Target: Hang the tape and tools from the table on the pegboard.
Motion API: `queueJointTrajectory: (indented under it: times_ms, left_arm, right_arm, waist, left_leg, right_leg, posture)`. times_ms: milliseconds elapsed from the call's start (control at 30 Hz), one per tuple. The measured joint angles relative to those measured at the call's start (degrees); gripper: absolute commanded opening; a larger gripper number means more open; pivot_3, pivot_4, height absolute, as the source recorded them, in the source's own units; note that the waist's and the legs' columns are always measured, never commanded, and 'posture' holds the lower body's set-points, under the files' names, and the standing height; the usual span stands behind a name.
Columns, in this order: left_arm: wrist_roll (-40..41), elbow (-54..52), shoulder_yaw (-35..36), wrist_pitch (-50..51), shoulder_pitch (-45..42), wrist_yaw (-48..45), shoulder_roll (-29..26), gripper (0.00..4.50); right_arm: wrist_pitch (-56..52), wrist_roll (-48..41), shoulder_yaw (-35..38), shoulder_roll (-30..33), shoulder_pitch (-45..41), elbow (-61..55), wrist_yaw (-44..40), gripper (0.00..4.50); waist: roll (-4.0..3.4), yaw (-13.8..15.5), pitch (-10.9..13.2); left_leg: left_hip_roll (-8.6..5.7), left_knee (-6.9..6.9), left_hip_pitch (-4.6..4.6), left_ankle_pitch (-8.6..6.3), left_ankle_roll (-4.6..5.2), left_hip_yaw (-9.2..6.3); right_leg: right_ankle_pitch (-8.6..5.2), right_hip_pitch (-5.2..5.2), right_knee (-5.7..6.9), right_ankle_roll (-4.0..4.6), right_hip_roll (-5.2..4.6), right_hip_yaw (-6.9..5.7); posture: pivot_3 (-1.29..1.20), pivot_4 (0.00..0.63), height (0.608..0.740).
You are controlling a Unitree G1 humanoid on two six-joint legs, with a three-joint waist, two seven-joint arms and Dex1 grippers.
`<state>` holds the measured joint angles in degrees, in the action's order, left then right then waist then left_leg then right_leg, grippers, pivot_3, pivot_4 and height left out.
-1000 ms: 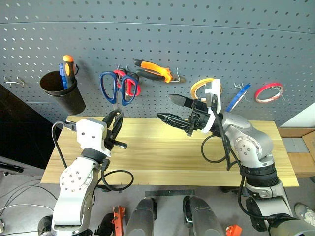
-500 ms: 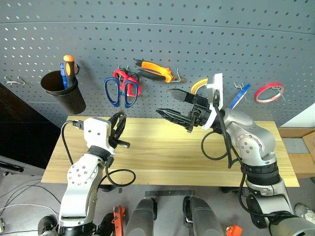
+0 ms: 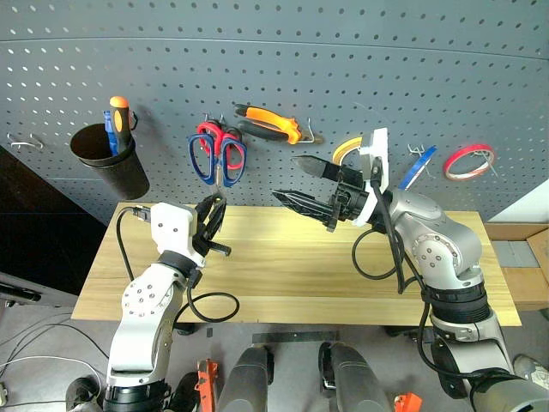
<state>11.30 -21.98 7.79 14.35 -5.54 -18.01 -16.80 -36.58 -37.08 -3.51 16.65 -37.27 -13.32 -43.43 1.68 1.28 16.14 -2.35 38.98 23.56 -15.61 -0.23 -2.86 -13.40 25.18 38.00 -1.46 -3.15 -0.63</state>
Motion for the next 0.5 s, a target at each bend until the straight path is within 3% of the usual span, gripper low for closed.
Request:
queueJointTrajectory:
  times_ms: [400, 500]
  left_arm:
    - [-0.93, 9.69, -0.12, 2.30, -8.00, 1.12, -0.45, 0.50]
    - [0.25, 8.88, 0.01, 3.83, -7.49, 1.14, -0.29, 1.41]
  right_arm:
    - [1.64, 2.44, -0.08, -0.50, -0.62, 0.01, 2.24, 4.50]
    - [2.20, 3.22, -0.09, -0.55, -0.63, 0.03, 2.51, 4.50]
  waist:
    - [0.07, -0.20, -0.04]
    - [0.08, -0.48, -0.09]
  left_leg:
    - [-0.01, 0.02, 0.00, 0.01, -0.01, 0.04]
    - [0.00, 0.02, 0.00, 0.02, -0.02, 0.04]
  right_leg:
    - [0.00, 0.05, 0.03, 0.00, 0.00, -0.01]
    - [0.00, 0.06, 0.05, 0.00, 0.00, 0.01]
  posture:
    - [0.04, 0.222, 0.740]
    - [0.04, 0.221, 0.740]
